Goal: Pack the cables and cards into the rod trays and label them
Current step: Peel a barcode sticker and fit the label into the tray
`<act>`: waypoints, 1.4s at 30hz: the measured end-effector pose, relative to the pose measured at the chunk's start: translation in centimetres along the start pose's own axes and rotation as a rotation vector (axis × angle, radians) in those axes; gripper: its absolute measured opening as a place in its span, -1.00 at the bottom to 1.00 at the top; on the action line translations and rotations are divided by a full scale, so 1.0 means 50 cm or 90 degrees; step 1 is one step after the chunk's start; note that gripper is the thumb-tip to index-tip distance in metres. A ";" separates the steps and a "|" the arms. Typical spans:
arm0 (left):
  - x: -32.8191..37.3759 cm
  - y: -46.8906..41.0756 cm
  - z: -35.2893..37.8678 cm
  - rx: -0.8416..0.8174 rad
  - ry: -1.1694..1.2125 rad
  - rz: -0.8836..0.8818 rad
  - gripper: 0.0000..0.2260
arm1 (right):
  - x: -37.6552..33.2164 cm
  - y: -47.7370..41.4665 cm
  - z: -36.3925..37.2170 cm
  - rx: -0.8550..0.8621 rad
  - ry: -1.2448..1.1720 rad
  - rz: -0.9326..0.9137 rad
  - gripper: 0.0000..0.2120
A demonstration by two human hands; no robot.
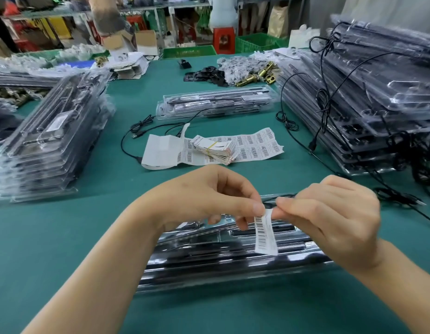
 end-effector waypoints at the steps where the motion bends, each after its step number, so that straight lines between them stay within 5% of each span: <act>1: -0.001 -0.001 -0.002 0.004 0.001 -0.002 -0.86 | 0.002 0.003 0.002 -0.002 -0.005 0.005 -0.81; 8: -0.016 -0.003 -0.011 0.052 0.010 -0.016 -0.90 | 0.019 0.011 0.015 -0.078 -0.008 0.126 -0.77; 14: -0.022 -0.018 -0.020 0.251 0.063 0.037 -0.87 | 0.022 0.003 0.010 -0.179 -0.266 0.594 -0.75; 17: -0.028 -0.026 -0.012 0.301 0.119 0.057 -0.88 | 0.025 0.005 0.018 -0.243 -0.351 0.708 -0.63; 36: -0.046 -0.055 0.039 0.357 0.159 0.114 -0.89 | 0.057 -0.010 -0.001 -0.246 -0.451 0.848 -0.88; 42: -0.073 -0.064 0.042 0.406 -0.121 0.111 -0.98 | 0.111 -0.019 -0.041 -0.389 -0.274 0.752 -0.84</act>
Point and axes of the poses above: each hand's wrist, its own y-axis away from the middle knuckle, its own z-axis out of the palm, x = y × z, the point moved 1 cm from there along -y, towards the middle knuckle, and after that the axes turned 6 degrees about z, right-handed, at the moved point
